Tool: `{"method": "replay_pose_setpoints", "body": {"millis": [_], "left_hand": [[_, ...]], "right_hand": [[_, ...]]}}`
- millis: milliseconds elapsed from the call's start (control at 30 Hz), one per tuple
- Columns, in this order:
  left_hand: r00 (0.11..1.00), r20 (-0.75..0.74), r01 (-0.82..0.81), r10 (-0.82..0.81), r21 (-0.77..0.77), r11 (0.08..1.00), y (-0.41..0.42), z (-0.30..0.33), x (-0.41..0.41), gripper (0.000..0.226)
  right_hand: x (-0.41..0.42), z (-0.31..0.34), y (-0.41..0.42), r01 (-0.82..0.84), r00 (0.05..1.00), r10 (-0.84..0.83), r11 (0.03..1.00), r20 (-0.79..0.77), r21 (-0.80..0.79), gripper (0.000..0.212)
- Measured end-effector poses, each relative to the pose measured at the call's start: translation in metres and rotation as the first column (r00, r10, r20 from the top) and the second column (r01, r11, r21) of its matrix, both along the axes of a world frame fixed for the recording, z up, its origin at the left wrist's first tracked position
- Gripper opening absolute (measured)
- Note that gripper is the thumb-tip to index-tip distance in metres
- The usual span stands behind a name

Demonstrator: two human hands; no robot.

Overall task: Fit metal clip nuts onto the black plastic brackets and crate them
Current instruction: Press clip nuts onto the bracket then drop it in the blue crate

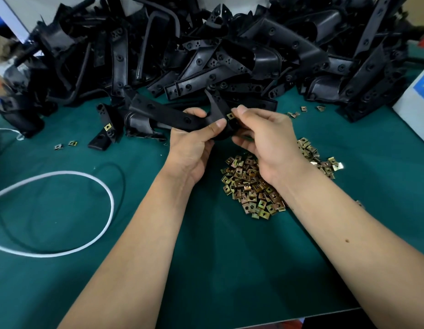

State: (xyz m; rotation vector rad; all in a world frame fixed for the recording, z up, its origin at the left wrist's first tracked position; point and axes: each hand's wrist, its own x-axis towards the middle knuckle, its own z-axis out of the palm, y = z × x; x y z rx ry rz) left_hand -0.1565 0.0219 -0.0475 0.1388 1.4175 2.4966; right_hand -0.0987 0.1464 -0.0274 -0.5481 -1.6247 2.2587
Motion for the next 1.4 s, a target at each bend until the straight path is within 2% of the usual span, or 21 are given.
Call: {"method": "replay_pose_setpoints", "body": {"millis": [267,367,433,467,500,533,567,600,633,733,800,900,967,1000,1067,1133,1167,1200,1267,1400], "left_hand": [[0.997,-0.015,-0.072,0.072,-0.036,0.997,0.001,0.001,0.002,0.041],[0.999,0.030,-0.027,0.027,0.004,1.000,-0.002,0.004,0.000,0.040],[0.997,0.078,-0.008,0.004,0.052,0.999,-0.004,0.007,-0.003,0.038],[0.994,0.110,-0.010,0.001,0.081,0.997,-0.006,0.008,-0.004,0.037],[0.989,0.148,-0.018,0.002,0.113,0.993,-0.007,0.008,-0.005,0.036],[0.983,0.184,-0.030,0.003,0.147,0.989,-0.009,0.008,-0.006,0.035],[0.977,0.212,-0.040,0.002,0.176,0.984,-0.010,0.008,-0.007,0.034],[0.974,0.228,-0.049,0.003,0.194,0.980,-0.010,0.008,-0.007,0.033],[0.972,0.235,-0.054,0.007,0.198,0.979,-0.010,0.008,-0.007,0.032],[0.974,0.225,-0.052,0.014,0.166,0.985,-0.008,0.008,-0.007,0.032],[0.978,0.208,-0.039,0.007,0.148,0.988,-0.008,0.009,-0.006,0.033],[0.983,0.183,-0.023,-0.001,0.131,0.991,-0.008,0.008,-0.006,0.035],[0.987,0.160,-0.010,-0.009,0.120,0.993,-0.008,0.007,-0.006,0.037],[0.989,0.147,0.001,-0.018,0.109,0.994,-0.008,0.007,-0.006,0.037],[0.992,0.118,0.043,-0.050,0.065,0.997,-0.009,0.007,-0.006,0.038],[0.992,0.072,0.101,-0.101,0.005,0.995,-0.009,0.008,-0.005,0.038],[0.991,0.049,0.122,-0.121,-0.022,0.992,-0.009,0.009,-0.003,0.037],[0.990,0.033,0.138,-0.136,-0.043,0.990,-0.009,0.010,-0.002,0.036],[0.988,0.015,0.158,-0.157,-0.066,0.985,-0.009,0.011,0.000,0.034],[0.987,0.022,0.158,-0.157,-0.066,0.985,-0.009,0.012,0.002,0.033]], "right_hand": [[0.001,0.003,0.007,-0.166,0.986,0.166,0.986,0.011,-0.001,0.018],[0.001,0.008,0.019,-0.242,0.970,0.240,0.963,0.034,0.118,0.020],[0.002,0.012,0.032,-0.208,0.978,0.205,0.931,0.041,0.300,0.018],[0.001,0.012,0.039,-0.167,0.986,0.160,0.871,0.056,0.463,0.016],[0.001,0.012,0.048,-0.138,0.990,0.114,0.746,0.079,0.652,0.014],[0.000,0.012,0.056,-0.148,0.989,0.093,0.574,0.116,0.805,0.012],[0.001,0.013,0.063,-0.200,0.980,0.099,0.408,0.175,0.891,0.010],[0.001,0.014,0.068,-0.266,0.963,0.124,0.293,0.240,0.918,0.007],[0.002,0.015,0.070,-0.334,0.939,0.162,0.235,0.302,0.913,0.003],[0.002,0.016,0.071,-0.461,0.870,0.239,0.079,0.432,0.884,0.011],[0.002,0.015,0.069,-0.475,0.857,0.245,0.035,0.453,0.879,0.016],[0.002,0.014,0.069,-0.461,0.868,0.243,0.075,0.432,0.884,0.017],[0.002,0.013,0.067,-0.420,0.895,0.245,0.171,0.374,0.891,0.018],[0.001,0.011,0.064,-0.374,0.917,0.250,0.274,0.310,0.886,0.018],[0.000,0.007,0.053,-0.236,0.964,0.240,0.583,0.112,0.777,0.016],[-0.002,0.004,0.039,-0.116,0.985,0.163,0.866,-0.056,0.487,0.015],[-0.002,0.003,0.033,-0.082,0.989,0.118,0.940,-0.089,0.332,0.013],[-0.003,0.002,0.028,-0.062,0.992,0.085,0.975,-0.098,0.214,0.011],[-0.004,0.001,0.023,-0.046,0.994,0.057,0.992,-0.095,0.116,0.011],[-0.006,-0.001,0.019,-0.042,0.995,0.053,0.991,-0.082,0.127,0.010]]}}
